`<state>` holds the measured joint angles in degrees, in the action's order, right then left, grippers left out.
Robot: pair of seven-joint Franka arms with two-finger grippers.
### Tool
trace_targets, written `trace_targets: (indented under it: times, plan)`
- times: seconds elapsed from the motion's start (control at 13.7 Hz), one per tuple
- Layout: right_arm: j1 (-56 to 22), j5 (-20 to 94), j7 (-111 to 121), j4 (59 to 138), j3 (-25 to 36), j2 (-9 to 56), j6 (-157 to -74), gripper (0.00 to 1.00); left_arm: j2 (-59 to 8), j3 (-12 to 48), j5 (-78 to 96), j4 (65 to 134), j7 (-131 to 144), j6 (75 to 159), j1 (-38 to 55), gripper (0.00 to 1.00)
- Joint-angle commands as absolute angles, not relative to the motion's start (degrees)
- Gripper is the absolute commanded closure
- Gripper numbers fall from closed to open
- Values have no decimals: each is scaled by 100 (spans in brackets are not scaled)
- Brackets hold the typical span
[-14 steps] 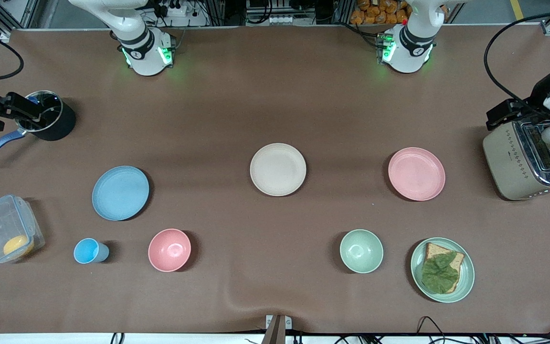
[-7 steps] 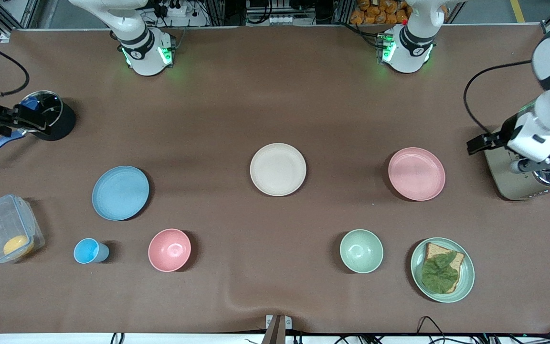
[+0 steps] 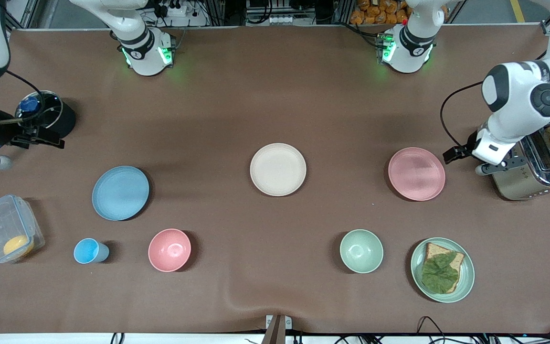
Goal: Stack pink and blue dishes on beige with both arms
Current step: 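Reach the left gripper to the pink plate while the right gripper reaches the blue plate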
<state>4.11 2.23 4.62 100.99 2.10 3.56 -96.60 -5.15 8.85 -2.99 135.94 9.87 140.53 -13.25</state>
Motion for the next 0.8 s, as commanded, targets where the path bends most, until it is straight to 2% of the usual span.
trace_targets:
  times: [0.0,0.22,0.37,0.51,0.73]
  plan:
    - [571,299,422,10572,123,246,-10089,0,-1000,923,-220,13605,652,14588,-1476,0]
    - [641,299,422,10915,123,290,-10536,0,-1475,932,-229,13570,256,14993,-1766,0]
    - [712,299,457,11205,123,369,-11002,0,-1529,932,-229,13553,264,15012,-1758,0]
    - [843,299,475,11215,123,675,-11127,0,-1582,940,-229,13544,255,15003,-1758,4]
    - [1045,299,501,11206,123,1141,-11513,0,-1775,940,-237,13535,255,15160,-1749,24]
